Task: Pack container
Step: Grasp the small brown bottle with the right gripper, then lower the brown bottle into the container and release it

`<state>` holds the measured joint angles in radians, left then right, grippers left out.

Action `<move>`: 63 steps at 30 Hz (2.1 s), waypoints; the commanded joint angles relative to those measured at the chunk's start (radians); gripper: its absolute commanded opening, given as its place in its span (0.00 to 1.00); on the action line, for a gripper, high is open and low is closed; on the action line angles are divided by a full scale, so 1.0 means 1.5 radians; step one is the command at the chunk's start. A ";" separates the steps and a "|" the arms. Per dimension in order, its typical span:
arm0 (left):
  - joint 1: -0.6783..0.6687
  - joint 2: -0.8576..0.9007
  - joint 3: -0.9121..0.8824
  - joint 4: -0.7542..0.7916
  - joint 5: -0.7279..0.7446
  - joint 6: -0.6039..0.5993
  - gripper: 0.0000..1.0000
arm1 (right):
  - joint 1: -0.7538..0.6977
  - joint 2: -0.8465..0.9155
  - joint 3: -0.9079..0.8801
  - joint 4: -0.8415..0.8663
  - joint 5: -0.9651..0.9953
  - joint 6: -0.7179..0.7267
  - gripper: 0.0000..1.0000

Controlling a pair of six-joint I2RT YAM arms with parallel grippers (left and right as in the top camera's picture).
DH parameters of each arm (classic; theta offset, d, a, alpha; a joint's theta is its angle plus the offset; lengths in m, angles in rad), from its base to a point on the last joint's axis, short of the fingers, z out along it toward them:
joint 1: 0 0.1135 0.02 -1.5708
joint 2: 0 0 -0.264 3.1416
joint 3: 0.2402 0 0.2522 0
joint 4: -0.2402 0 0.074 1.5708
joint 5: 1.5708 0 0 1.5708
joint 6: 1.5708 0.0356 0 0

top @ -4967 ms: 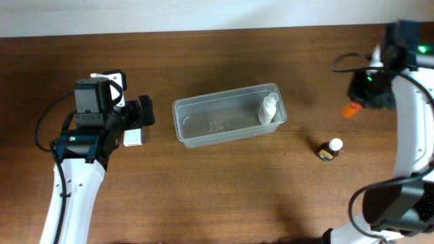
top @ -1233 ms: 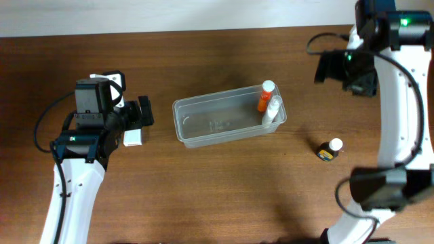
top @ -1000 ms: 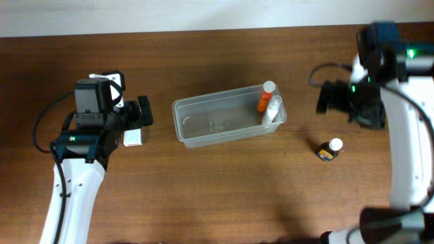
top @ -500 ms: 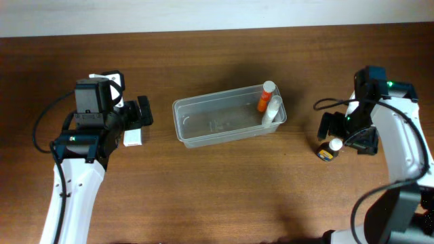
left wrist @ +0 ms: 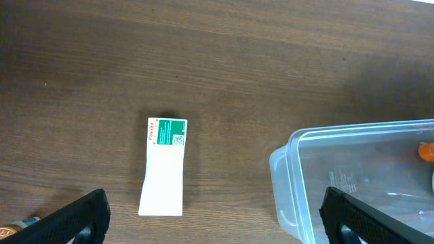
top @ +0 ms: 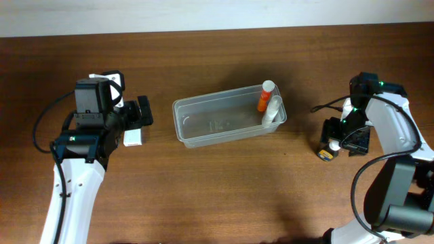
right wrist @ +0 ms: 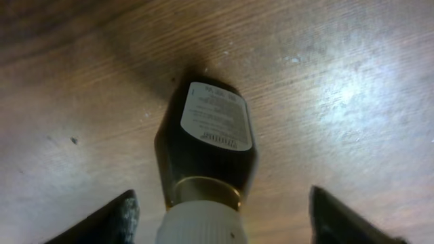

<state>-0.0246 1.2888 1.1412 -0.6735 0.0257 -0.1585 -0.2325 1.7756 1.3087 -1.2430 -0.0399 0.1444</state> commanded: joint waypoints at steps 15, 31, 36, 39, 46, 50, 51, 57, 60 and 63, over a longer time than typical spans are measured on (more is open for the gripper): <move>0.004 0.004 0.012 -0.001 -0.005 -0.003 1.00 | -0.003 0.002 -0.004 0.002 -0.003 -0.007 0.32; 0.004 0.004 0.012 0.000 -0.005 -0.003 1.00 | -0.002 -0.018 0.008 -0.001 -0.003 -0.030 0.24; 0.004 0.004 0.012 0.000 -0.005 -0.003 1.00 | 0.009 -0.049 0.048 -0.034 -0.003 -0.045 0.23; 0.004 0.004 0.012 0.000 -0.006 -0.003 1.00 | 0.035 -0.064 0.089 -0.068 -0.004 -0.060 0.22; 0.004 0.004 0.012 0.002 -0.006 -0.003 1.00 | 0.149 -0.076 0.241 -0.161 -0.004 -0.092 0.22; 0.004 0.004 0.012 0.002 -0.005 -0.003 1.00 | 0.228 -0.076 0.345 -0.193 -0.003 -0.094 0.22; 0.004 0.004 0.012 0.002 -0.005 -0.003 1.00 | 0.251 -0.076 0.370 -0.197 -0.003 -0.094 0.22; 0.004 0.004 0.012 0.002 -0.005 -0.003 1.00 | 0.366 -0.076 0.437 -0.191 -0.003 -0.094 0.22; 0.004 0.004 0.012 0.002 -0.005 -0.003 1.00 | 0.395 -0.064 0.437 -0.178 -0.003 -0.098 0.22; 0.004 0.004 0.012 0.002 -0.005 -0.003 1.00 | 0.409 -0.038 0.437 -0.156 -0.003 -0.099 0.22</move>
<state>-0.0246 1.2888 1.1412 -0.6704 0.0257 -0.1585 0.3569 1.6897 1.9430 -1.5059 -0.0467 0.0074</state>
